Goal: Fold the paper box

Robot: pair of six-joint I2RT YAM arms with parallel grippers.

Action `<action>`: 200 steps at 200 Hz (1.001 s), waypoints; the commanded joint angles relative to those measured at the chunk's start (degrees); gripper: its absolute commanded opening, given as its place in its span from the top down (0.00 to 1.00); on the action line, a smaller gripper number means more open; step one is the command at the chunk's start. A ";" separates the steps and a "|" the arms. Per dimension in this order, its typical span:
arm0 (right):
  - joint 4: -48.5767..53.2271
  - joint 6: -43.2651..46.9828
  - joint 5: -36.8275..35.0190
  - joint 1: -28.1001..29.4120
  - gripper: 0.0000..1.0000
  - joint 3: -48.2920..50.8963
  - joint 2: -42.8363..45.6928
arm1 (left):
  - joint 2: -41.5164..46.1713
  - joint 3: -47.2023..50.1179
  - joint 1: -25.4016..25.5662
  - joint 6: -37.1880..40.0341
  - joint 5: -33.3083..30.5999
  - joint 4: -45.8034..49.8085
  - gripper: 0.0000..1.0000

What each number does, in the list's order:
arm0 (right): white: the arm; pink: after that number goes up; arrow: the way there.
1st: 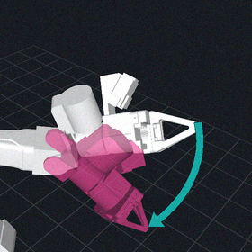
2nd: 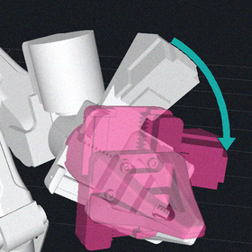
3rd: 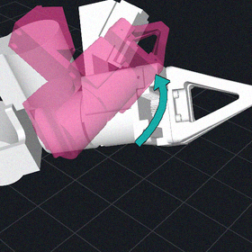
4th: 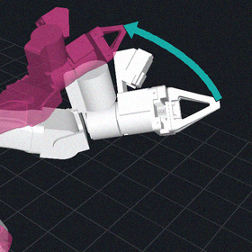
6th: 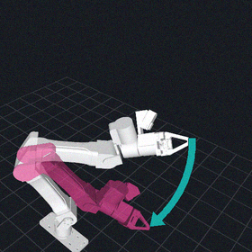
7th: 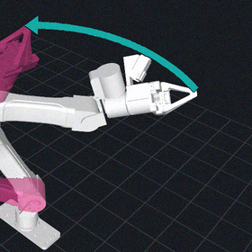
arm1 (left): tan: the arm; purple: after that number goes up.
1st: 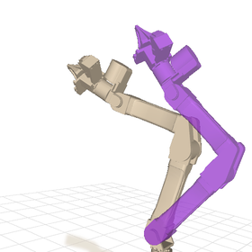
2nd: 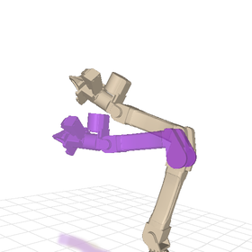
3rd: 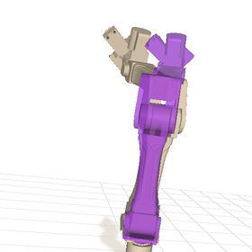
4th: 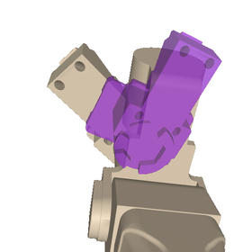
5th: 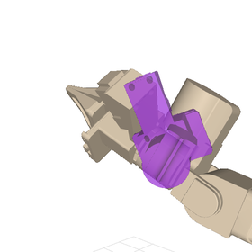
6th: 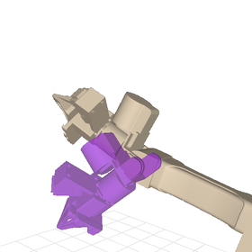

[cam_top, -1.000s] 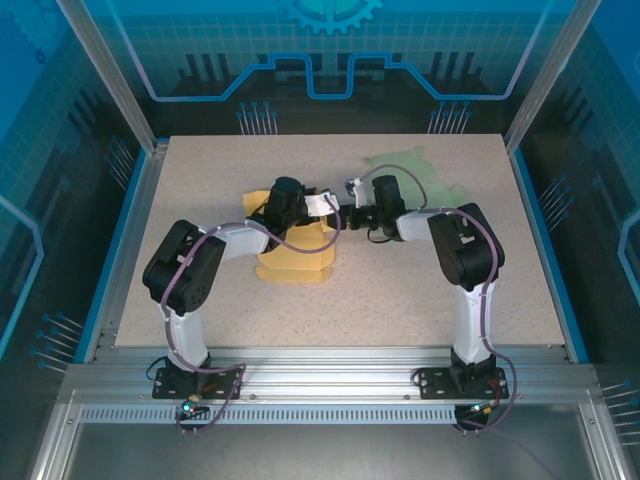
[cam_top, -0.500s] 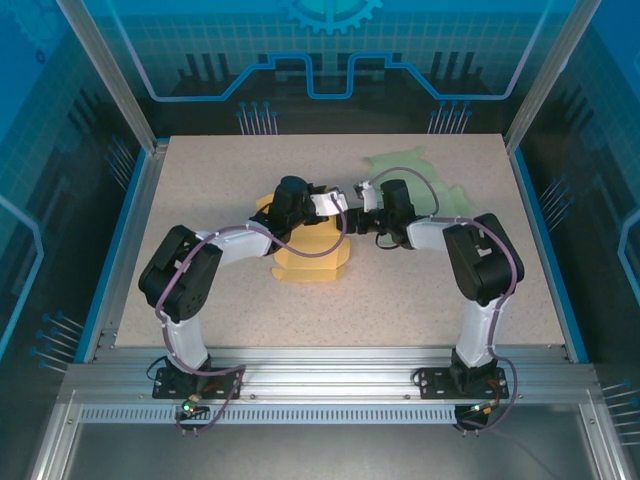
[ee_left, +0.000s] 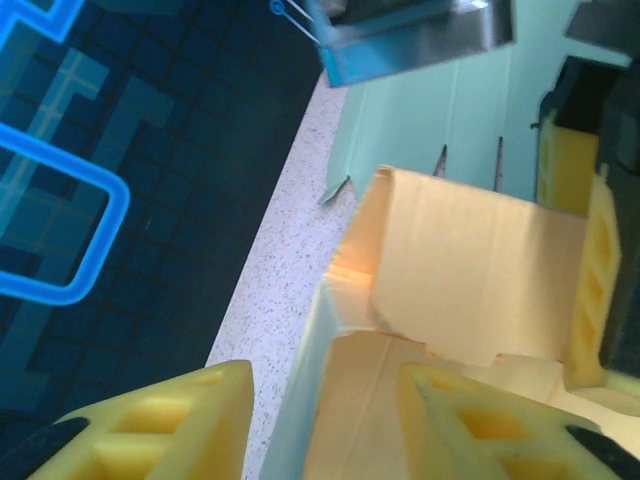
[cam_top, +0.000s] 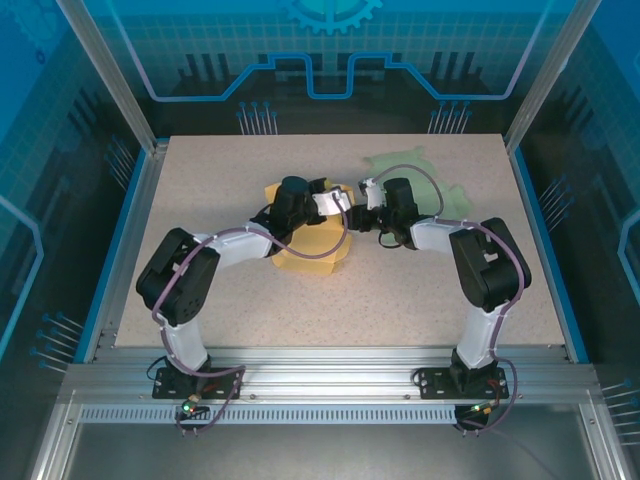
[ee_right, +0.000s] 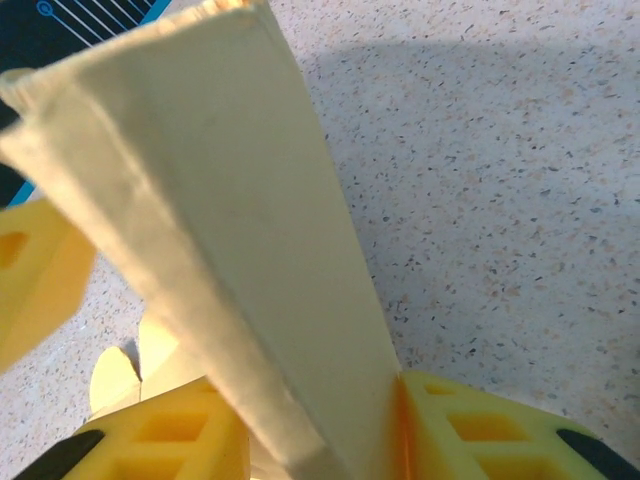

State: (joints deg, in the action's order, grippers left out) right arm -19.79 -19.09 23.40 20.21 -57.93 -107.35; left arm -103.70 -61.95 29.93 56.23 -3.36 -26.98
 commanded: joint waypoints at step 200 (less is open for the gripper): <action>3.09 3.54 2.18 -0.26 0.48 -4.96 -1.09 | -4.54 -5.57 -9.76 9.78 -1.20 0.82 1.00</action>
State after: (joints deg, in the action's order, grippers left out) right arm -18.02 -15.79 24.43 20.10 -61.25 -107.37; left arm -108.79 -68.03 19.77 64.29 -4.62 -20.60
